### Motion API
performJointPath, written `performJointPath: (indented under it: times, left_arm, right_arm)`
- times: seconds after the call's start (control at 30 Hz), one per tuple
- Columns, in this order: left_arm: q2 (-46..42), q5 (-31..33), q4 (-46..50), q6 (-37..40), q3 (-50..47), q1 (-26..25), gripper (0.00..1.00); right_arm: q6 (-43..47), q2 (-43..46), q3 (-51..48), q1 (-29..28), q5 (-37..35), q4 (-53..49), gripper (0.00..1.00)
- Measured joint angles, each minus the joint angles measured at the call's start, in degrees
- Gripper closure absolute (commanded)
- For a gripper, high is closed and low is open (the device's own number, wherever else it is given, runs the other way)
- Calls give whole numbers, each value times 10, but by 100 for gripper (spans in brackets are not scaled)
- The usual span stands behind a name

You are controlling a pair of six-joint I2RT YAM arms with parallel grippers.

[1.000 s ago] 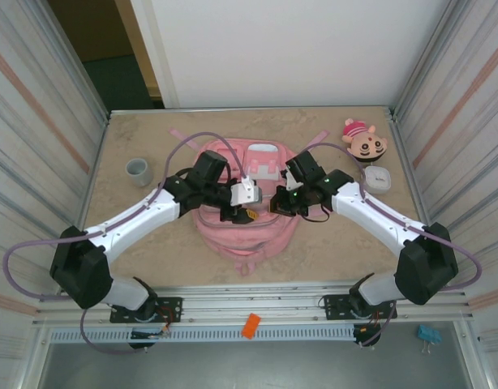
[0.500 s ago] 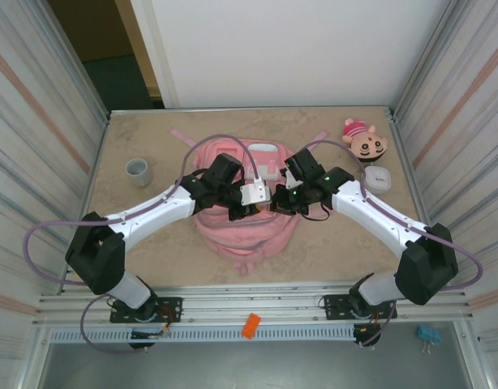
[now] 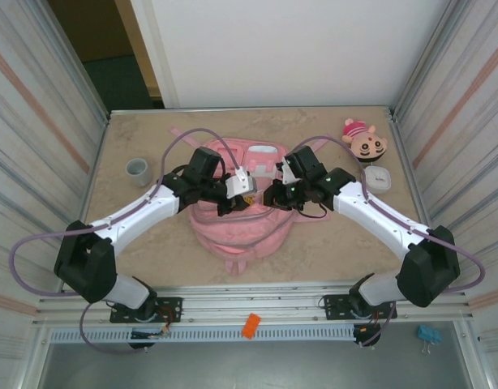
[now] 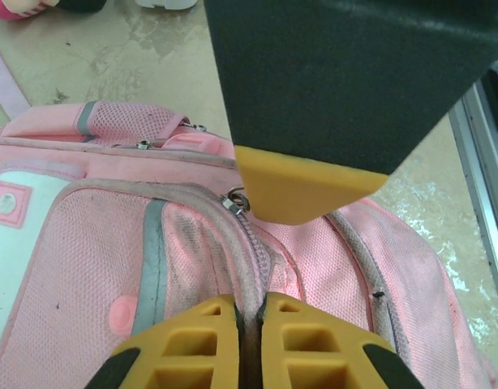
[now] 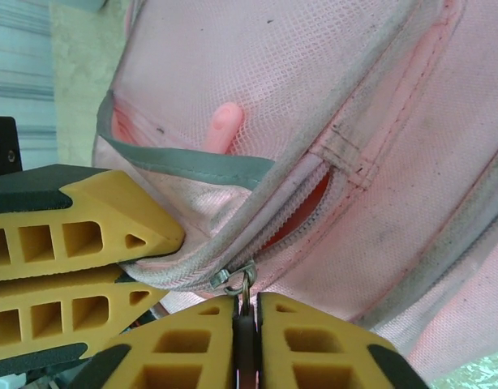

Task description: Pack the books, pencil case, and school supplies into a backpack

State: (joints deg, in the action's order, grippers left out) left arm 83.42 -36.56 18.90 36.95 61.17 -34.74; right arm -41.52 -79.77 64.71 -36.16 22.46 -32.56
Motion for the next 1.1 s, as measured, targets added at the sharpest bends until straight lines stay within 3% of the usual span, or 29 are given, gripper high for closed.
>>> performJointPath:
  times: [0.3, 0.4, 0.5, 0.7, 1.1]
  left_arm:
    - [-9, -10, -14, -20, -10, 5, 100]
    - [-11, -9, -17, -25, -10, 5, 100]
    - [-12, -9, -17, -27, -10, 5, 100]
    - [-15, -9, -16, -23, -17, 5, 100]
    - [-34, -16, -15, 2, -29, 14, 100]
  right_arm:
    - [0, 0, -5, -3, 1, 10, 78]
    - [1, 0, -5, -3, 0, 13, 93]
    - [-1, 0, -5, -5, -2, 12, 100]
    - [-10, 0, -5, 10, -37, -4, 100]
    - [-30, 1, 1, 29, -28, -3, 100]
